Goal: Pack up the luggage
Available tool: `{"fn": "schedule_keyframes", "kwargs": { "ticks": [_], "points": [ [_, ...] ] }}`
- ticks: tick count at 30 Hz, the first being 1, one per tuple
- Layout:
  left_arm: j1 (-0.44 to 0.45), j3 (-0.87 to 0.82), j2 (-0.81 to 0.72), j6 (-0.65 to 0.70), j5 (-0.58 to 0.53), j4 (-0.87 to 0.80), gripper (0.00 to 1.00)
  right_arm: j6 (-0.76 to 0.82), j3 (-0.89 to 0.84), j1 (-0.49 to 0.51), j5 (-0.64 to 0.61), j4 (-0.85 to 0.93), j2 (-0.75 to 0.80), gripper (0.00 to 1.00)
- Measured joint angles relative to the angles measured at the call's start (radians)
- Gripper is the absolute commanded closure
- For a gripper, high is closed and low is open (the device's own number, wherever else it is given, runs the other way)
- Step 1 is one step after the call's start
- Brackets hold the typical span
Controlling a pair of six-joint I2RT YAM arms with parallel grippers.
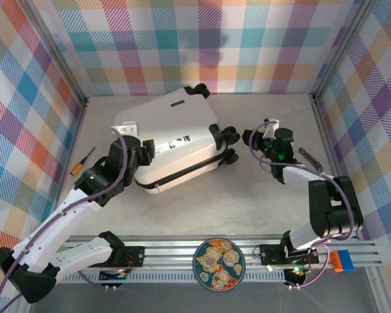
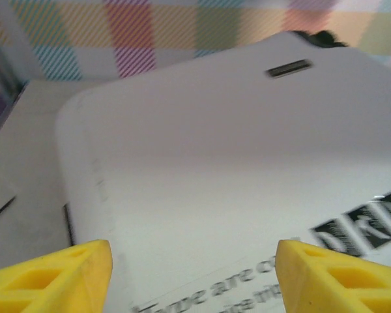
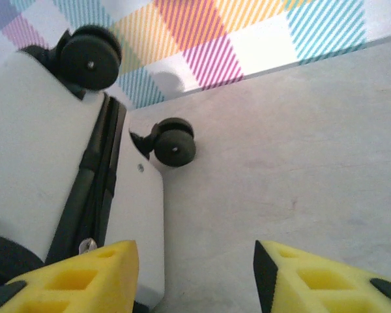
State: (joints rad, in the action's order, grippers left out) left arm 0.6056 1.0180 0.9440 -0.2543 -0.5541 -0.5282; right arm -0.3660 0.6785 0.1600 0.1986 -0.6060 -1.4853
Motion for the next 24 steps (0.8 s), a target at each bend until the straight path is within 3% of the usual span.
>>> {"fn": "schedule_keyframes", "kwargs": {
  "ticks": [11,19,24],
  "points": [
    [-0.289,-0.135,-0.019,-0.138,0.191,-0.016,0.23,0.006,0.171,-0.009,0.011,0.274,0.092,0.27],
    [-0.354,-0.147,0.021,-0.166,0.33,0.054,0.19,0.011,0.433,-0.008,0.177,0.41,-0.019,0.08],
    [-0.362,-0.147,0.048,-0.176,0.375,0.093,0.18,0.015,0.568,-0.008,0.283,0.497,-0.13,0.05]
  ]
}}
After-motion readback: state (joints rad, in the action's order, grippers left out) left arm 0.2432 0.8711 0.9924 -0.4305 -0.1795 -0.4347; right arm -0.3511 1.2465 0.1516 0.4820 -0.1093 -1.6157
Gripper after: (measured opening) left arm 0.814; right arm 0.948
